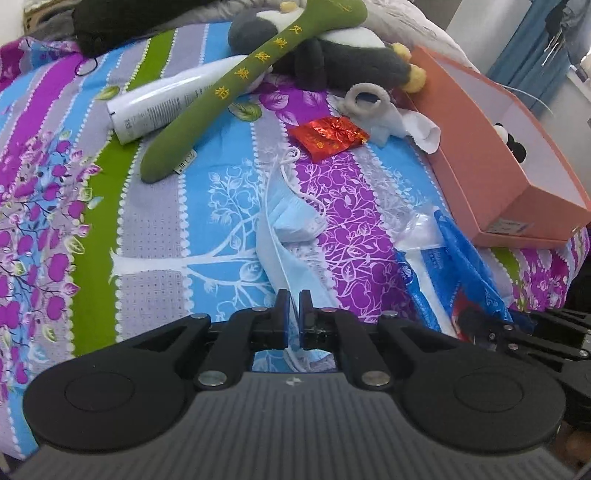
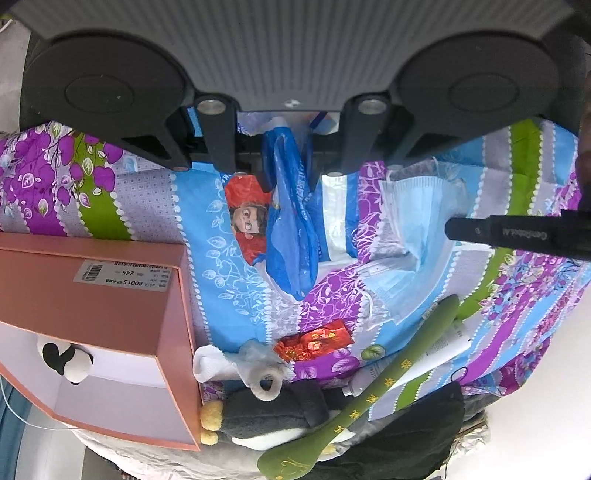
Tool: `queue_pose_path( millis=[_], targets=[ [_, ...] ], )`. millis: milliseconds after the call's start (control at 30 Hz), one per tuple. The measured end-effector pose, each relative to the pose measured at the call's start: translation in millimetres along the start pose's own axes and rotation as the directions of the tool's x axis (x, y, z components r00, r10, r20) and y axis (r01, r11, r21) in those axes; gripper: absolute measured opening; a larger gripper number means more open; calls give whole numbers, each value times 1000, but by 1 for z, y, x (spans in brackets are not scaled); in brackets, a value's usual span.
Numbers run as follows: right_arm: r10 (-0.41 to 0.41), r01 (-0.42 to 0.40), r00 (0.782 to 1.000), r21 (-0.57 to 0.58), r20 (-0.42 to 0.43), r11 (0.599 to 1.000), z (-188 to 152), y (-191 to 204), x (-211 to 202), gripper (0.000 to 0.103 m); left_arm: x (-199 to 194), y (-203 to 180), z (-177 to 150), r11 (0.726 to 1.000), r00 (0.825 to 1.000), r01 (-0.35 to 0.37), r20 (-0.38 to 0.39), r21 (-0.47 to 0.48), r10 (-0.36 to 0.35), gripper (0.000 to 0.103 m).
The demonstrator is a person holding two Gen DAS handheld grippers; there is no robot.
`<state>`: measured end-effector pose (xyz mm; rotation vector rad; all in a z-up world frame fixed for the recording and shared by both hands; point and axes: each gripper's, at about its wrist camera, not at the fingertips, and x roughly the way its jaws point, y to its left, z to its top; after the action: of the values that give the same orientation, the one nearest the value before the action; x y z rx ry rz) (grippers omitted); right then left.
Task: Organize soft objects
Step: 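Lift the mask with the left gripper while the right gripper lifts the bag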
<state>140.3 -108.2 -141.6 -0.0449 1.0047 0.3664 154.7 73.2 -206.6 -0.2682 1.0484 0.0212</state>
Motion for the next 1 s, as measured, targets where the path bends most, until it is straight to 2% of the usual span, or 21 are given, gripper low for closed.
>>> queue_pose_path(
  millis=[33, 100, 167, 433, 600, 667, 733, 767, 867, 1000],
  targets=[
    [0, 0, 1000, 2, -2, 1000, 0, -1, 1, 22, 2, -1, 1, 1000, 1000, 3, -2, 0, -3, 11],
    [2, -2, 1000, 6, -6, 1000, 0, -2, 3, 22, 5, -4, 4, 1000, 1000, 2, 5, 9, -3, 34],
    [5, -5, 1000, 5, -11, 1000, 0, -3, 5, 22, 8, -10, 7, 999, 1000, 2, 19, 32, -3, 40],
    [12, -12, 1000, 5, -28, 1000, 0, -8, 13, 22, 48, -26, 15, 992, 994, -90, -51, 94, 95, 41],
    [23, -23, 999, -15, -27, 1000, 1, -6, 16, 22, 69, -31, 17, 983, 988, -136, -61, 120, 144, 41],
    [23, -23, 1000, -22, -17, 999, 2, -5, 15, 22, 71, -34, 19, 980, 986, -147, -54, 134, 155, 39],
    [24, -24, 1000, -25, -4, 999, 4, -5, 13, 22, 73, -34, 21, 978, 985, -156, -50, 141, 164, 27],
    [25, -25, 1000, -29, 3, 999, 5, -5, 11, 21, 72, -34, 22, 977, 984, -162, -48, 141, 170, 18],
    [26, -25, 999, -39, 23, 999, 8, -4, 4, 21, 65, -32, 26, 981, 987, -151, -37, 124, 156, 8],
    [30, -28, 998, -40, 58, 999, 15, -3, -9, 21, 42, -34, 30, 985, 992, -124, 0, 116, 124, 6]
  ],
)
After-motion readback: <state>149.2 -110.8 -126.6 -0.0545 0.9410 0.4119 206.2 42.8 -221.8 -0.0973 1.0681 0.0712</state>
